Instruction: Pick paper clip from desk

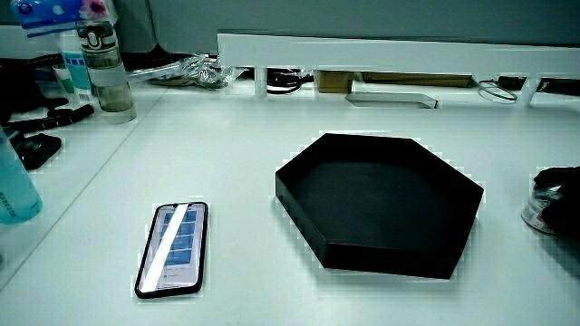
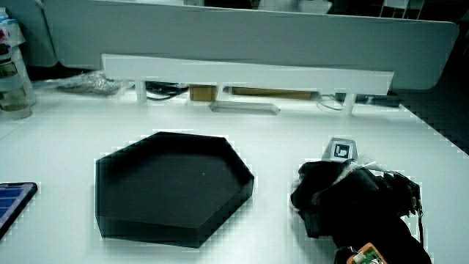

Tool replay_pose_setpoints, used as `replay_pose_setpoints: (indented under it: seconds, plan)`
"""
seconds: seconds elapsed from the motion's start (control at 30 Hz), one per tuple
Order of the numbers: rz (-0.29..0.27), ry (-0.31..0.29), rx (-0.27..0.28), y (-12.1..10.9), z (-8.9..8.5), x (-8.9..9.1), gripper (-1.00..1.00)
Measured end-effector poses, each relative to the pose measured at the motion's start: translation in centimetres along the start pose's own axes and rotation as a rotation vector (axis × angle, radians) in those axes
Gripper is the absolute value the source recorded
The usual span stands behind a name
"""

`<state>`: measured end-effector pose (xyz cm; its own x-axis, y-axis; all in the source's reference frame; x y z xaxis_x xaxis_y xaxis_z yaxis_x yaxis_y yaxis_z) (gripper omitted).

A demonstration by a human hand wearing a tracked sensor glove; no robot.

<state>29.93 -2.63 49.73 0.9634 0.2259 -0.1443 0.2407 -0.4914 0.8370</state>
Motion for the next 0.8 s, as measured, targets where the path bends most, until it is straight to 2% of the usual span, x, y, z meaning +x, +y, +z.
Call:
replay_pose_setpoints:
  seconds: [0.07, 0.13, 0.17, 0.2, 0.23, 0.27, 0.33, 0.4, 0.47, 0.5, 0.53, 0.57, 0.6, 0.63, 0.67, 0.77, 0.8]
  plan:
    - [-0.014, -0.002, 0.004, 0.2, -0.1, 0.2, 1.0]
    - [0.005, 0.006, 0.003, 0.1, -0.1, 0.2, 1.0]
    - [-0.016, 0.005, 0.007, 0.3, -0.2, 0.3, 1.0]
    - [-0.002, 0.011, 0.0, 0.1, -0.2, 0.3, 1.0]
    - [-0.024, 0.001, 0.01, 0.2, -0.2, 0.4, 1.0]
    - [-0.016, 0.003, -0.007, 0.2, -0.3, 0.5, 1.0]
    - [-0.009, 0.018, -0.003, 0.2, -0.4, 0.8, 1.0]
    - [-0.019, 0.017, -0.016, 0.3, -0.5, 1.0, 1.0]
    - [-0.012, 0.031, -0.005, 0.3, -0.5, 1.1, 1.0]
    - [-0.036, 0.021, 0.007, 0.4, -0.3, 1.1, 1.0]
    - [-0.026, 0.028, 0.011, 0.6, -0.2, 1.2, 1.0]
    - [-0.04, 0.008, 0.055, 0.3, 0.3, 1.1, 1.0]
    - [-0.025, 0.005, 0.081, 0.0, 0.8, 1.0, 1.0]
    - [-0.038, 0.016, 0.077, 0.3, 1.1, 1.2, 1.0]
    - [-0.1, -0.032, 0.184, 0.7, 1.5, 1.5, 1.0]
    - [0.001, 0.06, 0.068, -0.9, 3.8, 0.1, 1.0]
    - [0.135, 0.097, 0.096, -2.7, 4.9, -1.3, 1.0]
